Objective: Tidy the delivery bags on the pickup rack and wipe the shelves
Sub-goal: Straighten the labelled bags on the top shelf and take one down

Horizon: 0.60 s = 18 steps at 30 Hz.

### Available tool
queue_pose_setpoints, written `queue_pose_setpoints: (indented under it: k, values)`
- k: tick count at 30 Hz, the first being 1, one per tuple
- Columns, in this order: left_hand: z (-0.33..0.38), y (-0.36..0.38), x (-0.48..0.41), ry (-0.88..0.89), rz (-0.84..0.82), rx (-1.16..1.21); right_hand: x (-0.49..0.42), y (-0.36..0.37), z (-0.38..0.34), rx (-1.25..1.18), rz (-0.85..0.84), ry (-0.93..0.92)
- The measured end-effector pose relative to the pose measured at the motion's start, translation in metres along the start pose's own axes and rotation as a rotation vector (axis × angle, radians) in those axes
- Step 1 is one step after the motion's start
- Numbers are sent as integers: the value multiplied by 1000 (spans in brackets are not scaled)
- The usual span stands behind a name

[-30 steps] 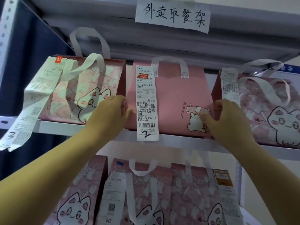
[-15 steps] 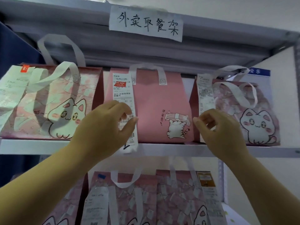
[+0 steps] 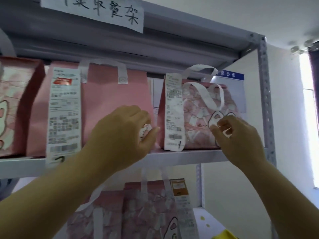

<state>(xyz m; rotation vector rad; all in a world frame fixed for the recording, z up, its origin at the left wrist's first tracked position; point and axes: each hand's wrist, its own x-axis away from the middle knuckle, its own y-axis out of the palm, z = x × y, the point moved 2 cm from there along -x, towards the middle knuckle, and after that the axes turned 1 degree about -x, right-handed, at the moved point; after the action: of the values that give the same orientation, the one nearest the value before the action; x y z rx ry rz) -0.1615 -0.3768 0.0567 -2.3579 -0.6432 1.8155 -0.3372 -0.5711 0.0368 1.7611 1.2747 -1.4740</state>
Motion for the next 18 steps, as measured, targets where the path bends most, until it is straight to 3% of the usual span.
queue_pose_setpoints:
  k: [4,8,13,18]
  values:
    - [23,29,-24,-26,-19,-197,-13,-4,40,106,-34,57]
    - [41,52,-36,-165,-88,-358,-22,-5,67,161,-125,98]
    - [57,72,-39,-380,-225,-462,-28,3,90,73,-265,125]
    - [59,83,-39,-474,-213,-432,-34,12,103,-130,-289,146]
